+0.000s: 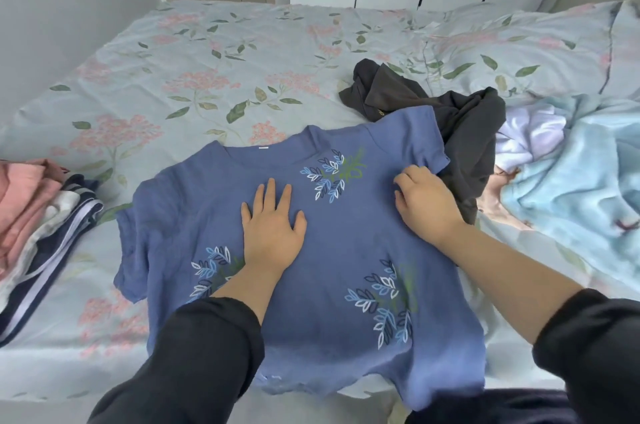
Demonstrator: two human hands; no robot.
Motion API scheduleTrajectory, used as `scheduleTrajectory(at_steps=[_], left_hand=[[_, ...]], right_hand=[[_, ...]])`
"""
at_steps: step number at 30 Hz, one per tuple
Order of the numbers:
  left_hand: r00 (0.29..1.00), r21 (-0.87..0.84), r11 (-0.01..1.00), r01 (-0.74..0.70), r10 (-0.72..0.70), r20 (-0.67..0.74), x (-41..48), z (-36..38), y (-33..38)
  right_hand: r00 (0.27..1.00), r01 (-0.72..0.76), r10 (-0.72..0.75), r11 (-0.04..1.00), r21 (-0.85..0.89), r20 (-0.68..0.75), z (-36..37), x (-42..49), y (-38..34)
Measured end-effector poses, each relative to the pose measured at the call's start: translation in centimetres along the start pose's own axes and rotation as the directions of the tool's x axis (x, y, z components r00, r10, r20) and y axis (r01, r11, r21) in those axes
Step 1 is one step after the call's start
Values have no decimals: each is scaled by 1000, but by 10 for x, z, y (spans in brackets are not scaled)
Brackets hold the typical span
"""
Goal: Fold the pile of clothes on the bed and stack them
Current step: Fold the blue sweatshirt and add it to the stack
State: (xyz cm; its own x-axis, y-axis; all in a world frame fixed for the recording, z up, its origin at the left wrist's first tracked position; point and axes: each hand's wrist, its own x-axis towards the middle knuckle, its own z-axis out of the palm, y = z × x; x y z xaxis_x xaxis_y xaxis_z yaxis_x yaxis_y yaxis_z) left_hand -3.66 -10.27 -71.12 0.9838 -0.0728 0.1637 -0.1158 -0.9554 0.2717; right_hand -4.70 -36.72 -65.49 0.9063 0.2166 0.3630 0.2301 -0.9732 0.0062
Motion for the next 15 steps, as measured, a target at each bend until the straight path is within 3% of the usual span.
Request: scheduleTrajectory(at_steps=[1, 2, 4, 6, 10, 13, 15], left_hand=[[999, 9, 1000, -23, 23, -25, -2, -3, 2], [997, 32, 998, -58, 59, -41, -5, -6, 5], [988, 73, 986, -149, 152, -32, -14, -11, 17], [973, 56, 972, -229, 228, 29, -32, -10, 40], [935, -8, 954, -301, 296, 194, -81, 8, 90], [936, -12, 957, -291, 288, 204, -94, 13, 96], [935, -17, 956, -294, 291, 203, -93, 11, 93]], right_hand=[[997, -69, 67, 997, -39, -40, -6, -10, -4], [982, -182, 185, 980, -83, 31, -13, -21, -7], [875, -372, 421, 900, -225, 239, -24, -41, -8], [778, -425, 522, 847, -319, 350, -34, -52, -7], [581, -521, 567, 810, -268, 584, -53, -63, -7], [525, -550, 495, 818, -167, 692, -67, -68, -8], [515, -635, 497, 769, -79, 699, -68, -73, -9]])
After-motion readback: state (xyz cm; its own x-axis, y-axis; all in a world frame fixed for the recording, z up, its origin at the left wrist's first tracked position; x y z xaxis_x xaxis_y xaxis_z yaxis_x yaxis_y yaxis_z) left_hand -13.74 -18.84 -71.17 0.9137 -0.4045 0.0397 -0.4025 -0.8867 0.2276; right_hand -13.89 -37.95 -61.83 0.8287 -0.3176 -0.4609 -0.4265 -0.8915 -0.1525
